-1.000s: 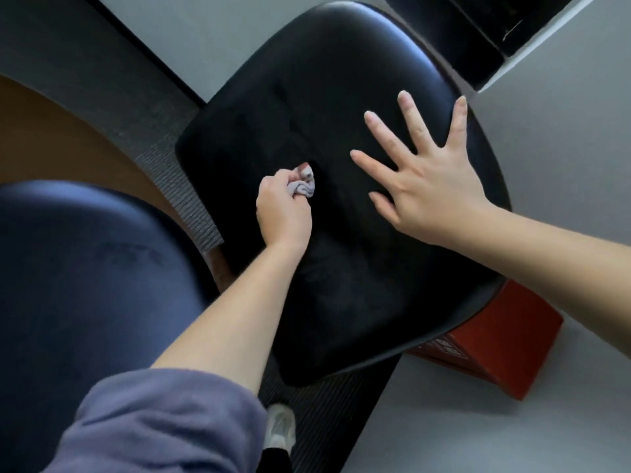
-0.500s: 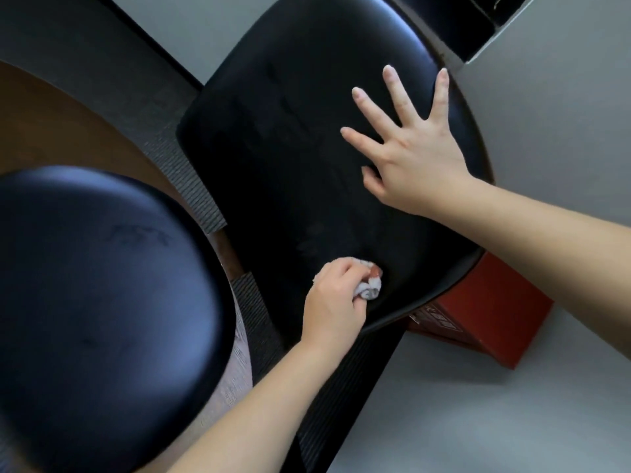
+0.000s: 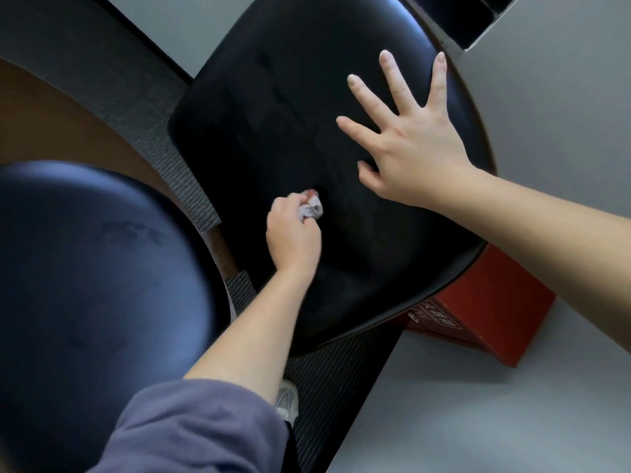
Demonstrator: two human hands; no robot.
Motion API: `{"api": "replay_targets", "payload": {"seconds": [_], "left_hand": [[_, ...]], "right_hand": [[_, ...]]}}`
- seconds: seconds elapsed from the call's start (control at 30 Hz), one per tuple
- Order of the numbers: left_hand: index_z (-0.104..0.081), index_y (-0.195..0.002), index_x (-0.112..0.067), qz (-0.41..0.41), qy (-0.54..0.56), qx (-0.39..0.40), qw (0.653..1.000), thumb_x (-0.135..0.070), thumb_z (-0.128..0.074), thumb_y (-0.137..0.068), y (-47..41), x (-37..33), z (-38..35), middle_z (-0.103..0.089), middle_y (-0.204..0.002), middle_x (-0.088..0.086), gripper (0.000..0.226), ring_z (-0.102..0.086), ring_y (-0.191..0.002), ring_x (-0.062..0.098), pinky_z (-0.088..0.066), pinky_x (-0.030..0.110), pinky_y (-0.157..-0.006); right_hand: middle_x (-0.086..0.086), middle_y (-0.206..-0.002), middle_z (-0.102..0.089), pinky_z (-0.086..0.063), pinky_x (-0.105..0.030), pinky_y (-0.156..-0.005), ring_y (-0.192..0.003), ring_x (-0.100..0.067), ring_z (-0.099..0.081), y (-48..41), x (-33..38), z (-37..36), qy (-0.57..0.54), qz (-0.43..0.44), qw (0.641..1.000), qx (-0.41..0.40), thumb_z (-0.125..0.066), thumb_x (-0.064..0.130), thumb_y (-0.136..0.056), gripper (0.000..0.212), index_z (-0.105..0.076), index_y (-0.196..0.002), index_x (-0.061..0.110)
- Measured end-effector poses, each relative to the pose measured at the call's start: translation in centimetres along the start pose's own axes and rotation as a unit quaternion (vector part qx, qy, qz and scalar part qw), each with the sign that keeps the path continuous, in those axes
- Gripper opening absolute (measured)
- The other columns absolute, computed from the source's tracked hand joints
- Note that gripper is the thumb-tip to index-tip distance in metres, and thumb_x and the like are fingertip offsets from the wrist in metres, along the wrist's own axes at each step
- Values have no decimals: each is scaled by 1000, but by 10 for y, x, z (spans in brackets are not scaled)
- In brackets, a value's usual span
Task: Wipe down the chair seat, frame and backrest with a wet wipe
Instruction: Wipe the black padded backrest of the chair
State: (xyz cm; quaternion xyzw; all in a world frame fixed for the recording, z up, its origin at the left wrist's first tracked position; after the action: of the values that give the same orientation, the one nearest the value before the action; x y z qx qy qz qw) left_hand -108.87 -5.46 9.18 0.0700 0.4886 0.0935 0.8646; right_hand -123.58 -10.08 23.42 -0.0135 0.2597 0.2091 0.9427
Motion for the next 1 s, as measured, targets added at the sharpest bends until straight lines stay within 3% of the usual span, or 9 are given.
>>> {"api": "replay_targets", "payload": {"seconds": [0.13,0.27,0.37,0.43,0.53,0.6,0.67,0.83,1.0], "left_hand": [[-67,-96,-20,-71,6,75,995,-2,-52,-74,72,13,-2,-60,-97,-4,32,-55,-89,21,-41,30,-78],[-67,-94,-23,-89,-2,149,985,-8,-49,-76,115,28,4,-54,-94,-17,29,-52,-88,11,-42,26,-80],[-66,-79,-27,-62,39,204,976,-9,-45,-74,106,33,16,-59,-86,-13,28,-57,-86,11,-45,26,-78],[-64,-74,-23,-21,46,134,990,-8,-44,-70,80,37,27,-61,-85,-4,25,-59,-84,18,-42,26,-77],[-65,-90,-8,95,17,-10,995,3,-45,-78,34,52,36,-58,-98,12,26,-55,-90,28,-30,20,-73],[-63,-100,-8,156,-14,4,988,2,-45,-85,24,55,24,-55,-107,15,26,-53,-94,31,-31,23,-75],[-60,-104,-9,165,-39,43,985,-6,-47,-91,35,52,7,-55,-106,15,18,-54,-93,33,-34,32,-76],[-57,-86,-15,143,-12,95,985,-18,-47,-95,83,24,4,-61,-88,7,13,-54,-79,23,-39,32,-69],[-54,-78,-14,207,104,135,963,-15,-49,-92,111,-48,6,-57,-74,-1,15,-54,-68,14,-38,25,-56]], "right_hand": [[-13,-159,-18,-7,-80,-101,-144,-47,-2,-1,3,2,1,-12,1000,8,-39,50,-88,60,-43,-142,22],[-14,-159,-17,-6,-80,-101,-144,-48,-2,-2,5,4,3,-16,1000,23,-41,51,-87,62,-43,-142,21],[-14,-159,-17,-6,-80,-101,-144,-48,-2,-3,5,6,0,-11,999,33,-41,50,-87,62,-43,-142,21],[-13,-159,-17,-6,-80,-101,-144,-48,-2,-2,4,5,2,-16,999,36,-41,50,-87,62,-42,-143,22],[-14,-159,-17,-6,-80,-101,-144,-48,-3,-3,5,5,1,-13,999,30,-41,49,-87,62,-42,-142,22],[-14,-159,-17,-7,-80,-101,-144,-48,-3,-3,4,4,3,-13,1000,26,-41,49,-87,62,-42,-142,22],[-14,-159,-17,-7,-80,-101,-144,-47,-3,-2,4,2,9,-13,1000,26,-39,50,-87,62,-41,-143,23],[-13,-159,-17,-7,-79,-103,-144,-46,-3,-2,5,5,19,-15,998,56,-36,51,-88,62,-39,-144,24],[-13,-155,-29,-5,-69,-112,-146,-38,-15,28,17,13,-65,2,996,57,-45,36,-89,49,-52,-135,19]]}}
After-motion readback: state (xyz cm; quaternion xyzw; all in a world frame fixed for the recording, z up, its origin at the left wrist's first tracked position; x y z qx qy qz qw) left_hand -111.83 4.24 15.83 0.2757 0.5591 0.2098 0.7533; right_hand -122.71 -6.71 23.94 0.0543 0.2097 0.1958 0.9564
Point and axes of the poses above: each hand's wrist, its own y-axis away from the middle knuckle, its own z-axis out of the back of the hand, x = y × z, the point moved 3 cm from there along -y, towards the middle knuckle
